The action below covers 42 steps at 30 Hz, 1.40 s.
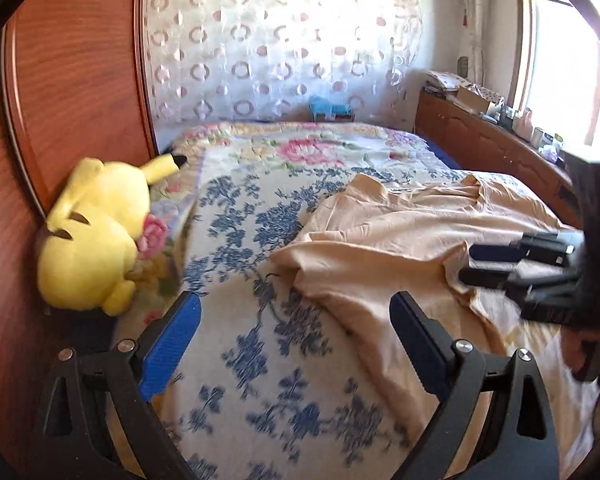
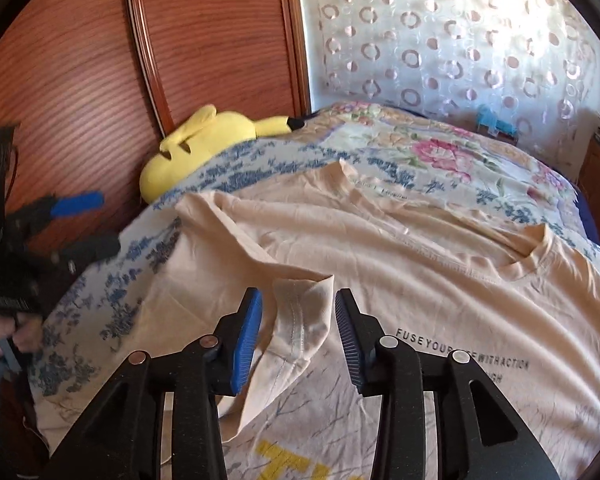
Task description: Fold small clothes
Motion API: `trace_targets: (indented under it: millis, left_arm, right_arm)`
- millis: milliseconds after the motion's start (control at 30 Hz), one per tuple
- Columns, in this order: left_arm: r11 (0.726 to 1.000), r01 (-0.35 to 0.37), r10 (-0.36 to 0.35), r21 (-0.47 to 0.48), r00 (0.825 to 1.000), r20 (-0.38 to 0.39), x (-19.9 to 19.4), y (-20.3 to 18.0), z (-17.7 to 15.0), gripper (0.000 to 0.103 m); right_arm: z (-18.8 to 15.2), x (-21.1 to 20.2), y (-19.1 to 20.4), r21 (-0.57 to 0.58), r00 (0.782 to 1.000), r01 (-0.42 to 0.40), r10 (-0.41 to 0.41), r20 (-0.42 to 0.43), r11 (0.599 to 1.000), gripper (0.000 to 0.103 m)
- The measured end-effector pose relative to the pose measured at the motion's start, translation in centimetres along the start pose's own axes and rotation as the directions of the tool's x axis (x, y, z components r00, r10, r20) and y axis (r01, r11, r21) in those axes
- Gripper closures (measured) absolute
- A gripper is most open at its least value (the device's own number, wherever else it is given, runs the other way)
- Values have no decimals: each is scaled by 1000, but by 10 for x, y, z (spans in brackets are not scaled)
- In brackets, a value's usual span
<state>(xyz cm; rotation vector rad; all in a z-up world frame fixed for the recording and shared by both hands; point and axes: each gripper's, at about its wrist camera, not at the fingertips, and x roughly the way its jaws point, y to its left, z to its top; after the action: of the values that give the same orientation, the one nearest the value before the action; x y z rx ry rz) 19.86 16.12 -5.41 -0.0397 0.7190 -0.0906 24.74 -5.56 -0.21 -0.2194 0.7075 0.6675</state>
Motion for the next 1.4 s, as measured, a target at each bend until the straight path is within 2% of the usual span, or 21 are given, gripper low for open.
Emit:
trace_targets:
  millis: [100, 200, 267, 367, 467, 600, 700, 867, 1133, 1300, 1400]
  left_arm:
    - [999, 36, -36, 5, 999, -23, 12, -5, 2, 7]
    - [998, 49, -47, 33, 997, -63, 26, -16, 4, 7]
    - [998, 31, -26, 54, 995, -99, 37, -21, 6, 7]
    - [998, 16, -7, 66, 991, -133, 50, -25, 12, 8]
    - [998, 27, -20, 49, 991, -131, 54, -24, 20, 10]
    - [998, 49, -45, 36, 993, -107, 50, -23, 24, 10]
    - [998, 27, -19, 60, 992, -125, 42, -27, 20, 11]
    - [991, 6, 13, 134, 990, -139, 9, -33, -8, 11]
    - [993, 14, 4, 115, 988, -156, -25, -30, -58, 11]
    - [991, 10, 12, 133, 987, -163, -25, -40, -75, 11]
    - [988, -2, 27, 152, 987, -161, -24, -45, -76, 11]
  right_arm:
    - [4, 13, -5, -9, 997, 64, -65, -37, 998, 63]
    - [11, 17, -26, 64, 989, 145, -143, -41, 987, 63]
    - [8, 12, -38, 117, 988, 157, -155, -29, 981, 63]
    - [7, 7, -41, 119, 988, 156, -154, -26, 980, 63]
    - [4, -4, -33, 107, 993, 119, -120, 0, 987, 63]
    - [-9, -20, -25, 75, 999, 25, -27, 27, 997, 63]
    - [-22, -26, -13, 51, 999, -41, 40, 18, 998, 63]
    - [-52, -35, 1, 32, 990, -137, 137, -12, 990, 63]
    - [-73, -37, 18, 34, 963, -264, 265, -43, 964, 63]
    - [-78, -27, 20, -14, 969, -239, 238, -68, 971, 64]
    - [-77, -27, 24, -25, 973, -221, 219, -68, 975, 74]
